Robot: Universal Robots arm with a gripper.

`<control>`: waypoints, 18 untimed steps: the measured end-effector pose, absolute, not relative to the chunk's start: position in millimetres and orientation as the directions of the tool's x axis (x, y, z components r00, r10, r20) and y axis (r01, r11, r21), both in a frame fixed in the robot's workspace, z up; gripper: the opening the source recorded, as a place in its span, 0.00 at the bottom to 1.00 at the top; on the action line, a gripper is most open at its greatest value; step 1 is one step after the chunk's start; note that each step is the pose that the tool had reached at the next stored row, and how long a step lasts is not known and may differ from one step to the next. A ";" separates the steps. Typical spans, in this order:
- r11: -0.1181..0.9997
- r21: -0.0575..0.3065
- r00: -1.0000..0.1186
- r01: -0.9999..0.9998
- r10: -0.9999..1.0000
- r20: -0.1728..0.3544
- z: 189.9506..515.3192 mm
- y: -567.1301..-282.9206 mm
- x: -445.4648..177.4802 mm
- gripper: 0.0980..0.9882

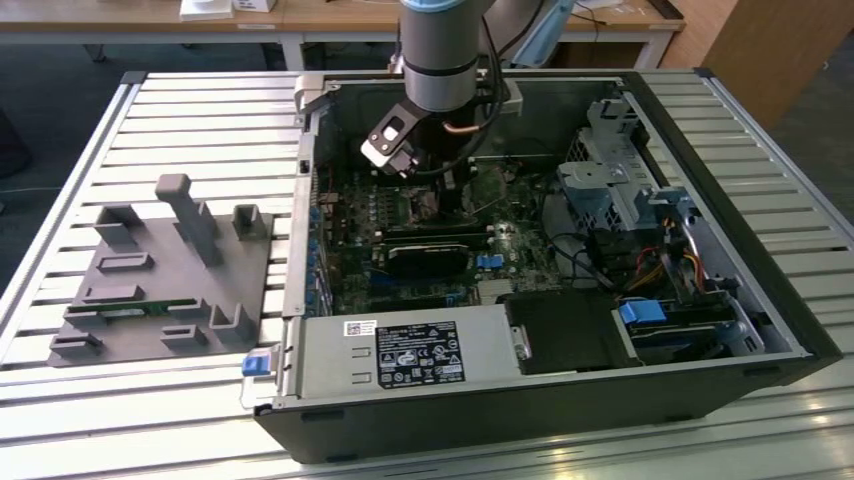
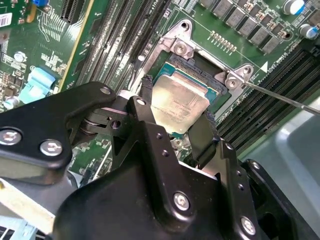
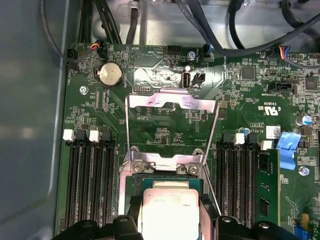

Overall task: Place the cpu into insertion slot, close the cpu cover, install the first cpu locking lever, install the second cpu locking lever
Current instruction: 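Place the cpu into insertion slot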

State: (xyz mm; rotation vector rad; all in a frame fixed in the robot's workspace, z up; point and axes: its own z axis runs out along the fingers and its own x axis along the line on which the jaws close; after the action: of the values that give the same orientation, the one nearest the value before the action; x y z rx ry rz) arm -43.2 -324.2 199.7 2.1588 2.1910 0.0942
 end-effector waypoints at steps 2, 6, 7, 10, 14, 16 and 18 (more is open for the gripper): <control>0.015 0.089 -0.015 0.996 1.000 -0.003 198.4 -324.2 -43.3 0.49; 0.015 0.089 -0.015 0.996 1.000 -0.003 196.4 -324.0 -43.6 0.49; 0.016 0.089 -0.015 0.996 1.000 -0.003 196.0 -323.9 -43.7 0.49; 0.021 0.089 -0.021 0.996 1.000 -0.003 195.1 -323.2 -43.8 0.49; 0.027 0.089 -0.027 0.996 1.000 -0.003 194.3 -322.1 -44.1 0.49; 0.027 0.089 -0.027 0.996 1.000 -0.003 193.9 -321.2 -44.1 0.49; 0.028 0.089 -0.027 0.996 1.000 -0.003 193.6 -321.0 -44.1 0.49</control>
State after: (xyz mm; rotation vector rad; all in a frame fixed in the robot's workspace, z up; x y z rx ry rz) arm -44.1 -321.0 193.6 2.1451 2.2049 0.0946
